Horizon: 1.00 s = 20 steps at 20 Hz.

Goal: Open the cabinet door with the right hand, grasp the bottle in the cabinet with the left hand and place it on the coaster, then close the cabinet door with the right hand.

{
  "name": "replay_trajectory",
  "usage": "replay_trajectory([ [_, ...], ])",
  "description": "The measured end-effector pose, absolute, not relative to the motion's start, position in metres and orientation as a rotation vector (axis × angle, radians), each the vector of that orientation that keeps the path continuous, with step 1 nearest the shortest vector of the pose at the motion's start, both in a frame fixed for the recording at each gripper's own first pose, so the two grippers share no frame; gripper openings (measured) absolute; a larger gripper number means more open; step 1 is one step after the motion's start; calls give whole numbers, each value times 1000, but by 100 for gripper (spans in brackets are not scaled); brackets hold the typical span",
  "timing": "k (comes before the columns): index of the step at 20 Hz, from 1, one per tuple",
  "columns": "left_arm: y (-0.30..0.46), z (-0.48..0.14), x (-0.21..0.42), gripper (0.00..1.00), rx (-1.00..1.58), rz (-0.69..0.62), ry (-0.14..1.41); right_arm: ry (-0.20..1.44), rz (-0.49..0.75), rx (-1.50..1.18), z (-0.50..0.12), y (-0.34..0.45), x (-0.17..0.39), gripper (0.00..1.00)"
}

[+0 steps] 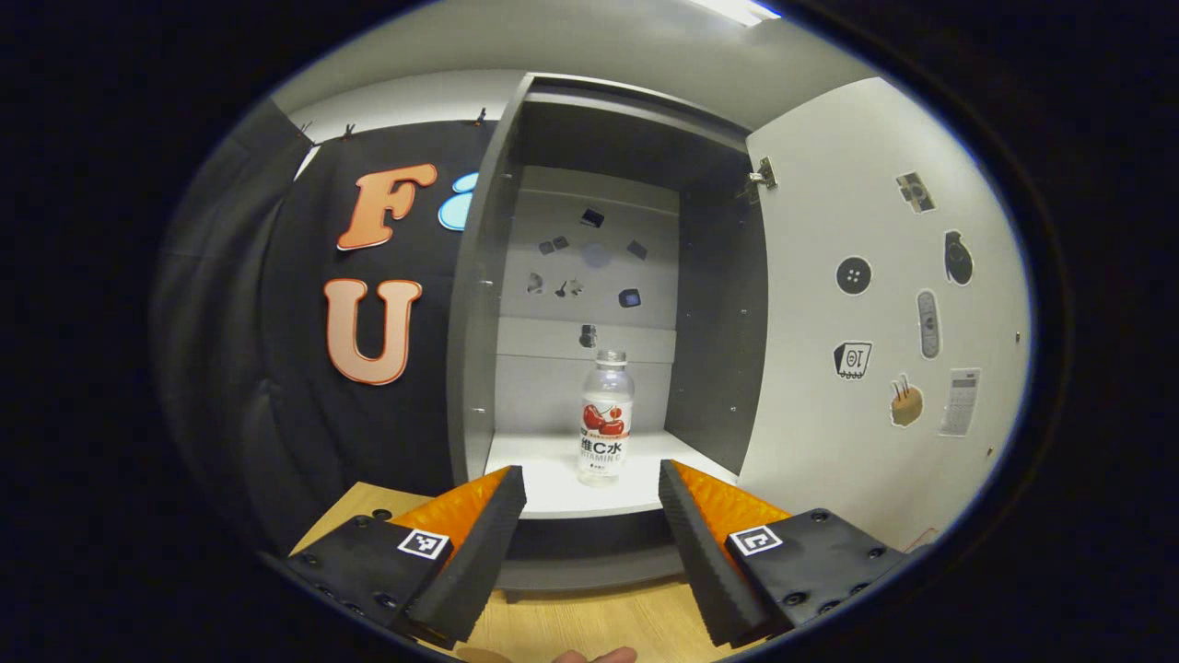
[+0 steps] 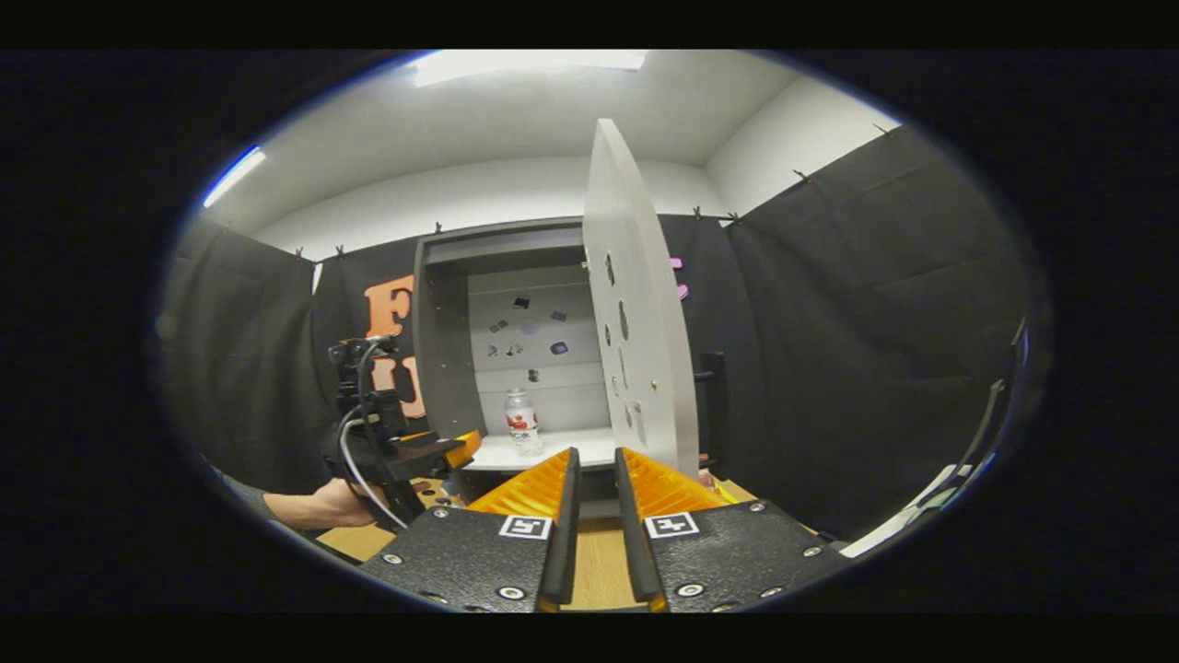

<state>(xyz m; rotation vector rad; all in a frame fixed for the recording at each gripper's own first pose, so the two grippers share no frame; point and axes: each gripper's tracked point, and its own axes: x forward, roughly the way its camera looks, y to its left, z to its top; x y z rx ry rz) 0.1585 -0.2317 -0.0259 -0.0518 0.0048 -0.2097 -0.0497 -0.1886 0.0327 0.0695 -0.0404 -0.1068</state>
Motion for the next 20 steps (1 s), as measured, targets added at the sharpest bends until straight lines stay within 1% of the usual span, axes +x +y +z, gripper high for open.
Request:
replay_trajectory([
  [1,-237,-27,175,95,-49,-222,5,-40,-117,69,33,-186,-45,23],
  [4,-254,-33,222,96,-37,-259,-1,-27,-149,66,27,-183,-26,24],
  [8,-270,-36,268,95,-44,-289,-13,-15,-169,47,24,-175,-3,25],
  [9,-270,-37,278,95,-38,-285,-12,-9,-173,42,22,-174,3,23],
  [10,-272,-39,286,96,-38,-286,-12,-4,-180,38,23,-175,10,21],
  [13,-277,-42,305,94,-30,-289,-14,2,-184,41,21,-171,19,22],
  [14,-279,-43,310,94,-25,-293,-15,6,-186,41,19,-170,22,28],
  [15,-281,-44,314,94,-23,-293,-13,12,-191,38,17,-169,24,23],
  [20,-280,-49,338,95,-15,-268,-8,22,-204,32,18,-169,30,23],
])
